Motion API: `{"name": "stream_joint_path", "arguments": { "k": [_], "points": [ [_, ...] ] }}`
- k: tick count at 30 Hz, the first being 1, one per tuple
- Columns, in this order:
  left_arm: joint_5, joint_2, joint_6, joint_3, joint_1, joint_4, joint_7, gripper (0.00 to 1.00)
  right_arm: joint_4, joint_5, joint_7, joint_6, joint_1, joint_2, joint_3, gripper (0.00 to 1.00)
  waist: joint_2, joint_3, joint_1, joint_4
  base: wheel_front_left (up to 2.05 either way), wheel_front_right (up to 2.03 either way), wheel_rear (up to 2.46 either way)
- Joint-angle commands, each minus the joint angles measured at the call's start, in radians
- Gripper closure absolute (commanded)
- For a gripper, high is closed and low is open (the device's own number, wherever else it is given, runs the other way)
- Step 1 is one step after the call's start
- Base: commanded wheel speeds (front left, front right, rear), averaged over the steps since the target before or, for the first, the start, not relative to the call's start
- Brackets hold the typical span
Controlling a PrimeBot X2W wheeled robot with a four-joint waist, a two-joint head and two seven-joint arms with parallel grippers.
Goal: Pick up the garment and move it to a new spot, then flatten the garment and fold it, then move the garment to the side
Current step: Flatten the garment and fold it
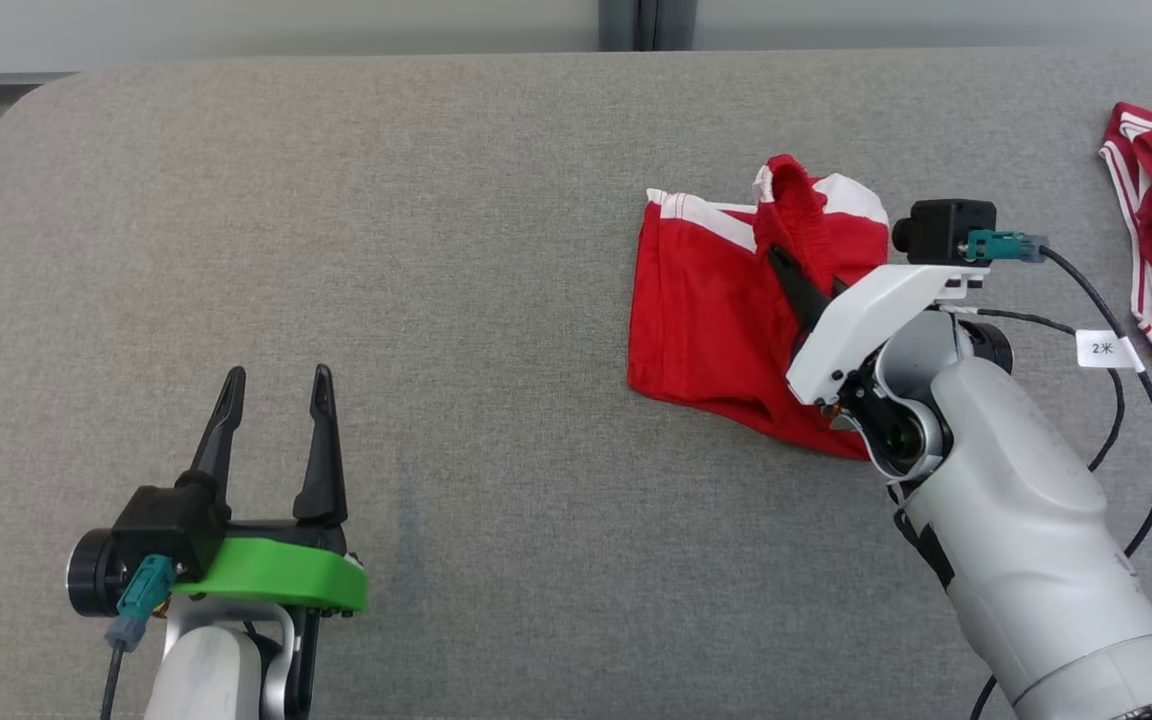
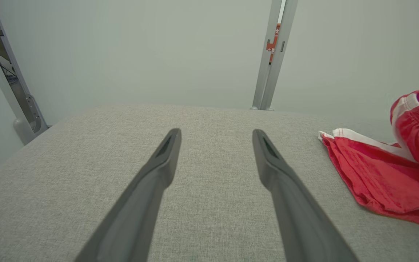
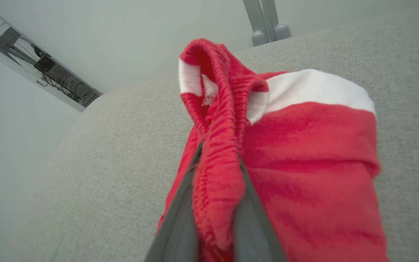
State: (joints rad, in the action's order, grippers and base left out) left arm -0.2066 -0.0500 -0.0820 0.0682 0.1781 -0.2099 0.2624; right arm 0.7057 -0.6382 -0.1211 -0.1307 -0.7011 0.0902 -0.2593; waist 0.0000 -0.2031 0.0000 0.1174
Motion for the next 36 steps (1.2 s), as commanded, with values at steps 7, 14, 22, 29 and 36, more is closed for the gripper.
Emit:
{"name": "stream_joint_path", "arguments": {
  "k": [7,14,22,29,36],
  "points": [
    [-0.016,-0.002,0.007,0.017,0.034,-0.007,0.003,0.0,0.077,0.015,0.079,0.0,-0.03,-0.033,-0.02,0.0,0.0,-0.026,0.0,0.029,0.0,0.0,0.0],
    [-0.005,-0.002,0.011,0.002,0.018,-0.006,0.003,0.0,0.062,0.082,0.248,0.0,-0.042,0.009,-0.059,0.0,0.0,-0.014,0.0,0.007,0.0,0.0,0.0],
    [0.01,-0.002,0.007,-0.019,0.0,0.0,0.003,0.0,0.008,0.143,0.364,0.0,0.009,0.107,-0.06,0.0,0.0,0.013,0.0,-0.037,0.0,0.0,0.0],
    [0.031,-0.002,0.001,-0.053,-0.023,0.008,0.003,0.0,-0.212,0.208,0.386,0.0,0.161,0.166,0.028,0.0,0.0,0.043,0.0,-0.076,0.0,0.0,0.0],
    [0.048,-0.004,-0.005,-0.083,-0.048,0.016,0.003,0.0,-0.448,0.27,0.386,0.001,0.369,0.154,0.122,0.0,0.0,0.068,0.0,-0.1,0.0,0.0,0.0]
  ]
}}
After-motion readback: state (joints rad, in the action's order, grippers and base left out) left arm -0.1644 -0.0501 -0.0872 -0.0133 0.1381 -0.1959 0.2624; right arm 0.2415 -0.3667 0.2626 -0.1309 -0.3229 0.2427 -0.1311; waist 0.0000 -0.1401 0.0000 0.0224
